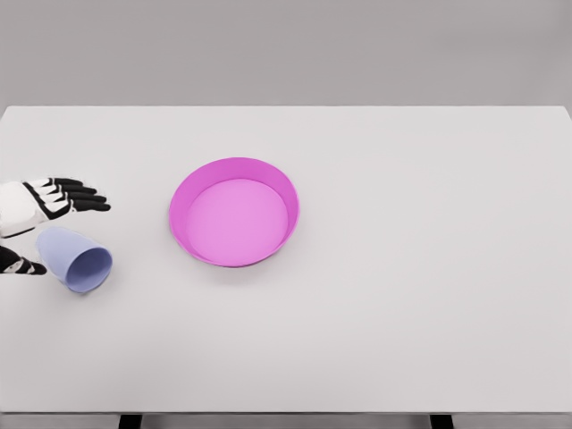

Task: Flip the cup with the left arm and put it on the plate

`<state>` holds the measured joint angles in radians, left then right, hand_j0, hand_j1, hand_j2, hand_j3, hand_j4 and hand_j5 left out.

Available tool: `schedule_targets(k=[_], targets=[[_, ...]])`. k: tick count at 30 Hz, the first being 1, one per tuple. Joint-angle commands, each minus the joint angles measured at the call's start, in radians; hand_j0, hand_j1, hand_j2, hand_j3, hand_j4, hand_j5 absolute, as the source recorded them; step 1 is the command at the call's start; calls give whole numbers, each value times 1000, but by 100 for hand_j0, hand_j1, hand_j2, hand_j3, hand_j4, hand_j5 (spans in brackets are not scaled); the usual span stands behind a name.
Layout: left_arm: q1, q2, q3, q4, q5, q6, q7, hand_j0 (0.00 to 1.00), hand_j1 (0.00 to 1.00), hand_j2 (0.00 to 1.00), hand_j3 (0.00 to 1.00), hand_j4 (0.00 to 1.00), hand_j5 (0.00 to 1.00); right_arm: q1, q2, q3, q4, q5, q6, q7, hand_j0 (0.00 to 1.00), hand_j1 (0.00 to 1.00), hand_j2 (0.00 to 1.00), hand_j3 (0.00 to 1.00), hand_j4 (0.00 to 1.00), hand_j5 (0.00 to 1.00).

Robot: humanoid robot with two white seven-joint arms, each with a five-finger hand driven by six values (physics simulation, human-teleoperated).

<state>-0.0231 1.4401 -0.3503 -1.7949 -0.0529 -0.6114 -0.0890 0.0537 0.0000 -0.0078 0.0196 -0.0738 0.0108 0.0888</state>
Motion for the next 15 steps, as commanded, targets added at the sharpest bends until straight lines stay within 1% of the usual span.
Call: schedule_targets(k=[1,4,6,7,9,15], targets=[[0,0,-1,0,10,0,-5,100,100,100,100,100,100,0,0,0,0,0,0,0,100,100,100,100,100,100],[26,-18,-12,2,8,0,-5,100,100,100,100,100,100,0,0,0,0,0,0,0,100,100,100,100,100,100],[26,-20,-38,3,15,0,-5,100,100,100,100,100,100,0,0,0,0,0,0,0,100,100,100,100,100,100],[28,-33,-42,2,16,0,-5,100,100,100,100,100,100,0,0,0,0,0,0,0,100,100,100,100,100,100],[28,-59,-44,3,16,4,-5,100,100,100,100,100,100,0,0,0,0,0,0,0,100,100,100,100,100,100],[31,-63,-44,5,30,76,-5,100,100,100,100,100,100,0,0,0,0,0,0,0,100,100,100,100,100,100]])
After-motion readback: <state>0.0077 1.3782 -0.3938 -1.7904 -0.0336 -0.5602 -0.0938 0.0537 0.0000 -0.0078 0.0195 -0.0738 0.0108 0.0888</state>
